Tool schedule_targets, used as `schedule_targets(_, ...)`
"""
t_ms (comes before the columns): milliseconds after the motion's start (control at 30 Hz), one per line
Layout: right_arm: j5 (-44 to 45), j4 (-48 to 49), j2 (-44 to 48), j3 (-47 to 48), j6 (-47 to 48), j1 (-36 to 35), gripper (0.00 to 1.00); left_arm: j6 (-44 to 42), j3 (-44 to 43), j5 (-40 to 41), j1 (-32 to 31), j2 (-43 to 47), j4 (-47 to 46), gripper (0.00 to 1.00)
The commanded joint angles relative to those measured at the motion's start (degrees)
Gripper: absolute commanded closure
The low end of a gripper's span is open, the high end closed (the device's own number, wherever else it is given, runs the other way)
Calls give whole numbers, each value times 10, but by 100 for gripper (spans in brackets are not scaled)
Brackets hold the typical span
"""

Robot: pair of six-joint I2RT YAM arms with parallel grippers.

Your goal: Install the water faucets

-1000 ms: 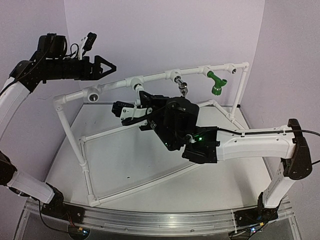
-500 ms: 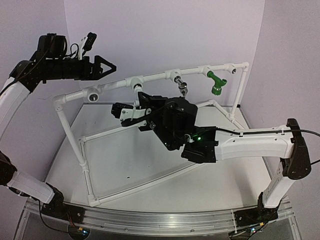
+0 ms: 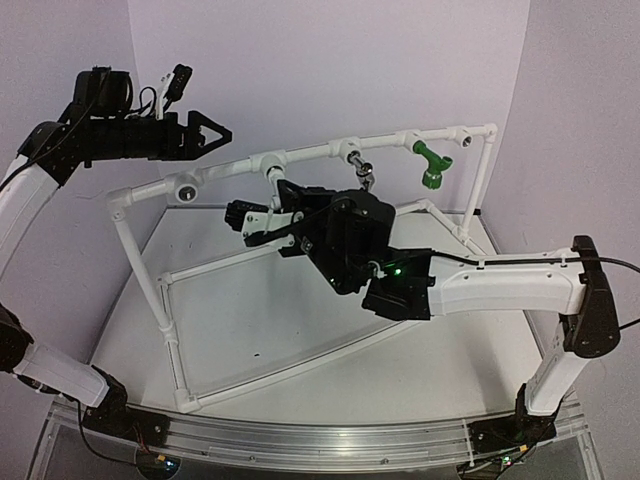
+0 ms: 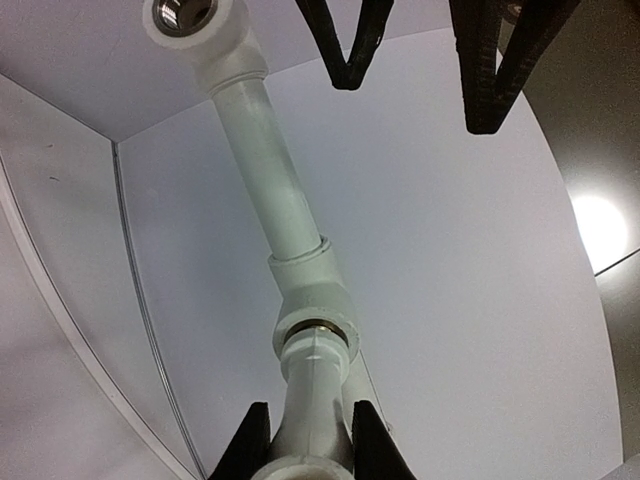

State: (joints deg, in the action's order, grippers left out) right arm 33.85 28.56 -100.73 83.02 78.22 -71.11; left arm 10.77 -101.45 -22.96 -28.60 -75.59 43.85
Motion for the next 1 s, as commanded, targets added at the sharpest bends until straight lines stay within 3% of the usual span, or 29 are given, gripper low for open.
schedule_targets(0,-15,18,10,18,2,16,100,3,0,-10,-1,13,-27,6)
schedule_targets(300,-17,18,-9,42,-29,17,100,5,2,-10,-1,15,-21,6)
schedule_targets(967,79,52,-44,54,-171,15,100,2,-28,29,0,-3,29,5)
